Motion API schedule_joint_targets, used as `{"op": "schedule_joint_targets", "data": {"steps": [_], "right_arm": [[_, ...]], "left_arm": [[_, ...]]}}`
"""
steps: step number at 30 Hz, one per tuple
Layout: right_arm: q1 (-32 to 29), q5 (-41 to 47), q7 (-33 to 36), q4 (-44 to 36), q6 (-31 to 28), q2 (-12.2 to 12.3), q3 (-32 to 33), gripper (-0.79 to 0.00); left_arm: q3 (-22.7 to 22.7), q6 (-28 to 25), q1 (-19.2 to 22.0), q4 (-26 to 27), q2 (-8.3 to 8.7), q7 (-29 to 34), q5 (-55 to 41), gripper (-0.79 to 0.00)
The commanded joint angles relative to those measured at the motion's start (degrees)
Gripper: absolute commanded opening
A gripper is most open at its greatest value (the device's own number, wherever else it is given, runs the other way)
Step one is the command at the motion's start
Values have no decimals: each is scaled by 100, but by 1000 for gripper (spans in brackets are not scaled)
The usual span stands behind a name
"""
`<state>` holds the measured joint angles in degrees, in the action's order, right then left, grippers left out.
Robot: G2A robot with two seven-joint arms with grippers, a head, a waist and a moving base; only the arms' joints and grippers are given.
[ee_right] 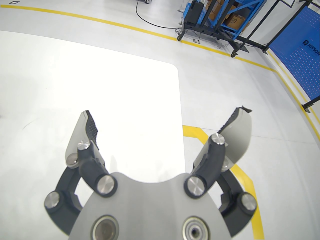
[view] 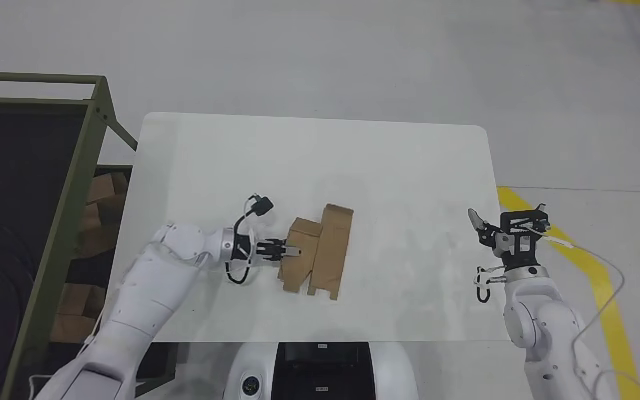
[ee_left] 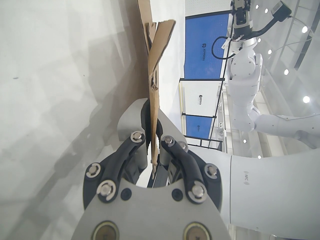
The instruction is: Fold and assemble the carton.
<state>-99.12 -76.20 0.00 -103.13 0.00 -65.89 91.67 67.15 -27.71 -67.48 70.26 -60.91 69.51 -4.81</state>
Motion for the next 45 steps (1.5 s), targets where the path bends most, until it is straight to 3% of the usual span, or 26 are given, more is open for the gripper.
{"op": "schedule_joint_targets", "data": {"steps": [1,10,19,34,36,39,45], "right_arm": [[0,0,0,0,0,0,0,0],[0,0,0,0,0,0,0,0],[0,0,0,0,0,0,0,0],[0,0,0,0,0,0,0,0],[22,27,-59,-27,-264,1,-67,0],[-20,94,-440,-50,-1238,40,-66,0],[-10,-225,-722,-265,-2468,105,-181,0]], "left_arm": [[31,-150,-40,31,17,21,-106,-785],[283,-646,-268,250,117,60,-593,-785],[792,-1320,-1023,1086,418,-613,-875,-785],[799,-1236,-1058,1197,427,-822,-860,-785],[807,-1323,-1067,1241,429,-927,-802,-785],[826,-1541,-1098,1267,437,-997,-866,-785],[915,-1752,-1190,1366,478,-1068,-687,-785]]}}
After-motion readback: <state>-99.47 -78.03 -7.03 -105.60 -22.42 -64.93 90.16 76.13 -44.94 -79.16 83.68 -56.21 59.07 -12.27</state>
